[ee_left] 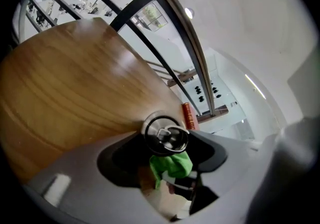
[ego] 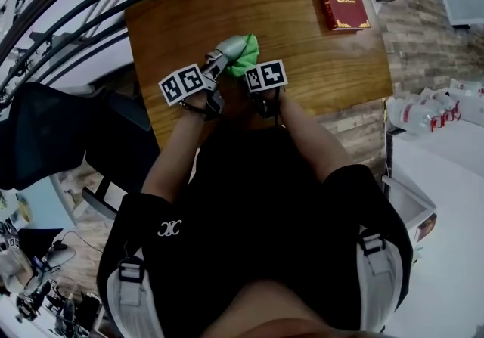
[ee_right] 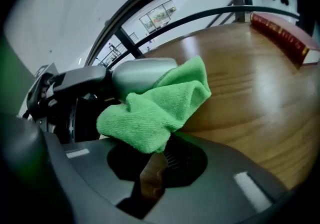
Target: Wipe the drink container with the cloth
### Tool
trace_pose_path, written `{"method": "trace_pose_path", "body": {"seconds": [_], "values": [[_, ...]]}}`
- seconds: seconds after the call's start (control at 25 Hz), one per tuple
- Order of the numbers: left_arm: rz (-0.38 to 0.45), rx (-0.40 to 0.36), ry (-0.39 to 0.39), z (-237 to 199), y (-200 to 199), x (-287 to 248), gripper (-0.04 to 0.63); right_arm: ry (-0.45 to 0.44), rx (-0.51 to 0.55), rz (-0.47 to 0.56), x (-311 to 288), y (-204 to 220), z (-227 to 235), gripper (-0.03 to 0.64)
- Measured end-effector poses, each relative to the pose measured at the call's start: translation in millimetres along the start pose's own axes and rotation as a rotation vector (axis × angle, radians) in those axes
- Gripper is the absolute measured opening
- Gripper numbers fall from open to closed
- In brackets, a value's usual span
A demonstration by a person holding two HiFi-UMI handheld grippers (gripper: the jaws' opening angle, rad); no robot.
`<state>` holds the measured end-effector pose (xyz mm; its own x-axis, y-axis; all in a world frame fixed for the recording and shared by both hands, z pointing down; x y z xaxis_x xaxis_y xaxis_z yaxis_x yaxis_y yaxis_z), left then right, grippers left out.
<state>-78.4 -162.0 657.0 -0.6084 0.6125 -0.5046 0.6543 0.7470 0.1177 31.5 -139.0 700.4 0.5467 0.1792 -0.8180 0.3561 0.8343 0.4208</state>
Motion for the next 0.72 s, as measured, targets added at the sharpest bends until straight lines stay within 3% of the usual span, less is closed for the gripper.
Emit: {"method": "trace_pose_path", "body": {"seconds": [0.28,0.4,0.56,0.72], "values": [[-0.017,-0.068,-0.024,0,4,-1,0.32,0.112,0.008,0.085,27,-27,33,0.049],[-0.028,-0.16,-0.046,2,7,-2,0.321,0.114,0.032,0.128,38,-44,35,0.049],[-0.046,-0.384,-0.105,12,14,-2,0.321,0.08,0.045,0.177,50,-62,27,0.049],[-0.066,-0.725,-0.162,28,18,-5,0.321,0.082,0.092,0.177,58,-72,20,0.049]]}}
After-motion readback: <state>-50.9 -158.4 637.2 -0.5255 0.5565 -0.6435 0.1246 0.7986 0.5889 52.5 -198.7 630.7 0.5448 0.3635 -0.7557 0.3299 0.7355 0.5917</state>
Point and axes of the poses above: the fingertips, and each gripper's own axes: x backward along the fingers, z to its right, y out of its underside, the point moved 3 cm from there along x, backward along the fingers, and after that the axes turned 12 degrees about x, right-handed, at the moved point
